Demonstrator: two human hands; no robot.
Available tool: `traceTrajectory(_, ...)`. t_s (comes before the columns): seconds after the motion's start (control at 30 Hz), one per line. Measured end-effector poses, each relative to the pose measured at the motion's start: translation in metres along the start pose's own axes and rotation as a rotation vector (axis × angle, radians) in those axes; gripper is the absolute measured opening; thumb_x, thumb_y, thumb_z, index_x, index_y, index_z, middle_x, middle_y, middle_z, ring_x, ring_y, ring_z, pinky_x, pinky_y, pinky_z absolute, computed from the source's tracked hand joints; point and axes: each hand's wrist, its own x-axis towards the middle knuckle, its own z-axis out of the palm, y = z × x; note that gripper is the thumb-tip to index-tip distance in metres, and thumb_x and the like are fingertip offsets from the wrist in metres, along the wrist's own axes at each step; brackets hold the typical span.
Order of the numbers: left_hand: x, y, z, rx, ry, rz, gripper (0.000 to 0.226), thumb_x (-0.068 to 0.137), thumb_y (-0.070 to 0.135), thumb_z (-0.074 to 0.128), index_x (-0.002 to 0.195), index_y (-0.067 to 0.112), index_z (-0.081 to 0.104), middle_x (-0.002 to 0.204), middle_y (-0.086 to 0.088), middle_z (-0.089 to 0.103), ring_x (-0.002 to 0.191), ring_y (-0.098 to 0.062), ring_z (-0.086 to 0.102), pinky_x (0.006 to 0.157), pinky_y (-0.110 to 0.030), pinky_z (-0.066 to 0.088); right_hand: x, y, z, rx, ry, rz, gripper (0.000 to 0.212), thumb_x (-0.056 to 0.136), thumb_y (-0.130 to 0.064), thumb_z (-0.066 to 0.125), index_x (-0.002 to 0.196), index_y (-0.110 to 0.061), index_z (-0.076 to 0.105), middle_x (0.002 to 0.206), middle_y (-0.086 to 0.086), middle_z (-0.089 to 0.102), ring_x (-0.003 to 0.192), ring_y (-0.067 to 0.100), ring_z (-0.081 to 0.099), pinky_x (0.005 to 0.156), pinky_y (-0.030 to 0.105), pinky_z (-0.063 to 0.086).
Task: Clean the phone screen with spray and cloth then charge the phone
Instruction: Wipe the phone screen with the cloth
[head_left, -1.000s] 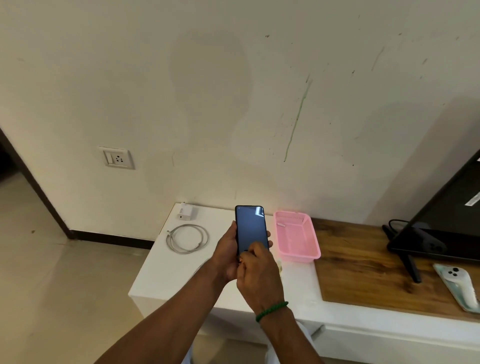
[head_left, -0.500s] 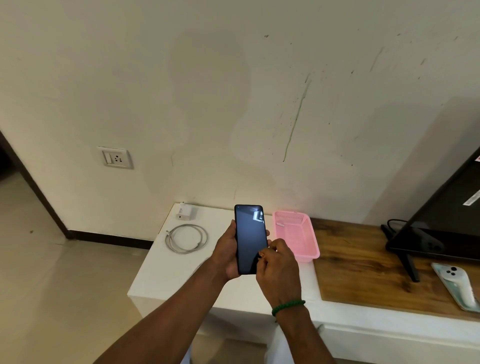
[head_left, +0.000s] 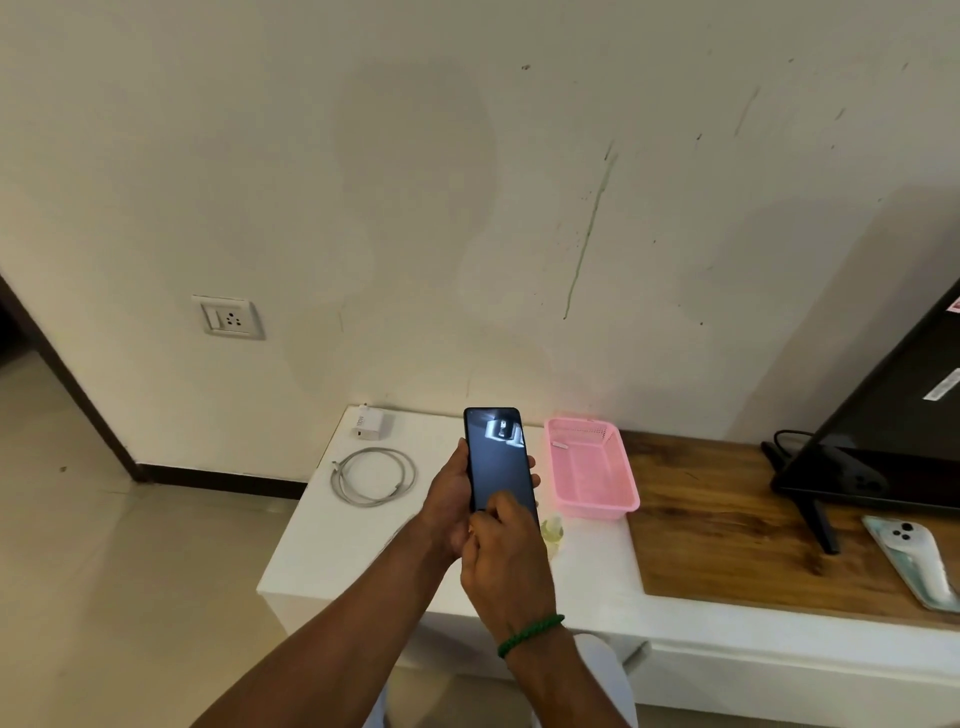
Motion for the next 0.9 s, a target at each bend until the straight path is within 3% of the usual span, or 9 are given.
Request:
traceTrajectory(0.27,0.002,-0.004,0.0,0.004,-0.005,-0.006,0.065,0.094,0.059,0.033,0.112,0.005,0.066,0.107,-0.016,0.065,0.092,-0.031,0.063,0.085,-0.046,0.05,-0.003,0.006,-0.008,-0.015,0.051,-0.029,0.018,0.062,-0.006,0.08,0.06,-0.011,0.064,0.069,0.003,0.062,0.057,0.012,0.06,0.058,0.016,0.052)
traceTrajectory(0.53,0.003,0.002,-0.003,-0.008,0.016,-0.041,0.067,0.093,0.064,0.033,0.114,0.011,0.069,0.109,-0.012,0.068,0.094,-0.03,0.065,0.088,-0.039,0.05,-0.002,0.033,-0.018,-0.025,0.073,0.055,0.014,0.067,-0.003,0.077,0.064,-0.006,0.063,0.076,0.011,0.064,0.061,0.021,0.062,0.058,0.028,0.058)
traceTrajectory(0.9,0.002,-0.001,-0.007,0.016,0.001,-0.066,0.069,0.092,0.065,0.032,0.12,0.012,0.067,0.114,-0.013,0.067,0.099,-0.032,0.065,0.092,-0.043,0.05,0.002,0.046,-0.021,-0.032,0.086,0.099,0.011,0.07,-0.005,0.077,0.069,-0.005,0.066,0.075,0.01,0.063,0.061,0.02,0.061,0.058,0.025,0.054)
